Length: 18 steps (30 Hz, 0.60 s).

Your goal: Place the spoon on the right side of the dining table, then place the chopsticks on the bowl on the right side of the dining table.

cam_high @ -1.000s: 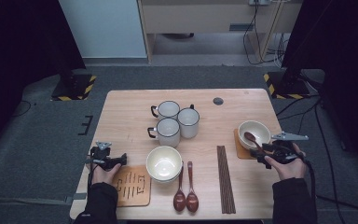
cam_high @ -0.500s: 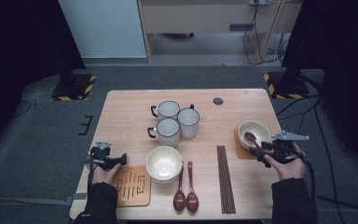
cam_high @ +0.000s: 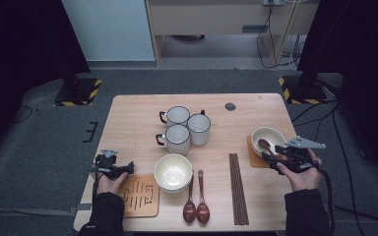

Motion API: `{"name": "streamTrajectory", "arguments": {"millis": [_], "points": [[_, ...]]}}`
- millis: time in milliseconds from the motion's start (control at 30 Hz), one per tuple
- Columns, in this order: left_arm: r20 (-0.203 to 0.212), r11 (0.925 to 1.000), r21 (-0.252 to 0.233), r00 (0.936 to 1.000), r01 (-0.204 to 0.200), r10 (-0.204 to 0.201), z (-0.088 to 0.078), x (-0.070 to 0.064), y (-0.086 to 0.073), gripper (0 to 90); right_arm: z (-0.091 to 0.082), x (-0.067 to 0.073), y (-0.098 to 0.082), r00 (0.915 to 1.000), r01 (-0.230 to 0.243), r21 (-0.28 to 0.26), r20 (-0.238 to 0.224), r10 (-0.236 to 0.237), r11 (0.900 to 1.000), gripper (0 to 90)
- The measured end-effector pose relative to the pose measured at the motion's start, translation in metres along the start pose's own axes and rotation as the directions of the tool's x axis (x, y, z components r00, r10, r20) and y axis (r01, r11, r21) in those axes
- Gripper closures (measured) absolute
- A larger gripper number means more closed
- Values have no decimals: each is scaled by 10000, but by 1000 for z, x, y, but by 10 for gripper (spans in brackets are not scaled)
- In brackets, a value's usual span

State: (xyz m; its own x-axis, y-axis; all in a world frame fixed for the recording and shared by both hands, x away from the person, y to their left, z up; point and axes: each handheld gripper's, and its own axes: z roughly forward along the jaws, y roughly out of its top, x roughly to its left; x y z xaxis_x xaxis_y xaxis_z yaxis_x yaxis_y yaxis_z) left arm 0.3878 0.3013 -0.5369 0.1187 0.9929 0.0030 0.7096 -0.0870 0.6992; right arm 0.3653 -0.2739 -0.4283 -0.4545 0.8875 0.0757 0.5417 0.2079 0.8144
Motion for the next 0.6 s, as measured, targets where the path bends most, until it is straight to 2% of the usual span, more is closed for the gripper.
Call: {"name": "streamTrajectory", "arguments": {"millis": [267, 400, 600], "points": [[0, 10000, -3, 10000, 5, -5, 0, 0, 0, 0, -2, 15, 3, 9993, 191, -215, -311, -198, 9996, 401], [2, 10000, 0, 10000, -1, 1, 0, 0, 0, 0, -2, 21, 2, 9987, 371, -187, -352, -378, 9991, 402], [1, 10000, -2, 10000, 3, -3, 0, 0, 0, 0, -1, 29, 1, 9983, 359, -28, -469, -360, 9994, 409]]}}
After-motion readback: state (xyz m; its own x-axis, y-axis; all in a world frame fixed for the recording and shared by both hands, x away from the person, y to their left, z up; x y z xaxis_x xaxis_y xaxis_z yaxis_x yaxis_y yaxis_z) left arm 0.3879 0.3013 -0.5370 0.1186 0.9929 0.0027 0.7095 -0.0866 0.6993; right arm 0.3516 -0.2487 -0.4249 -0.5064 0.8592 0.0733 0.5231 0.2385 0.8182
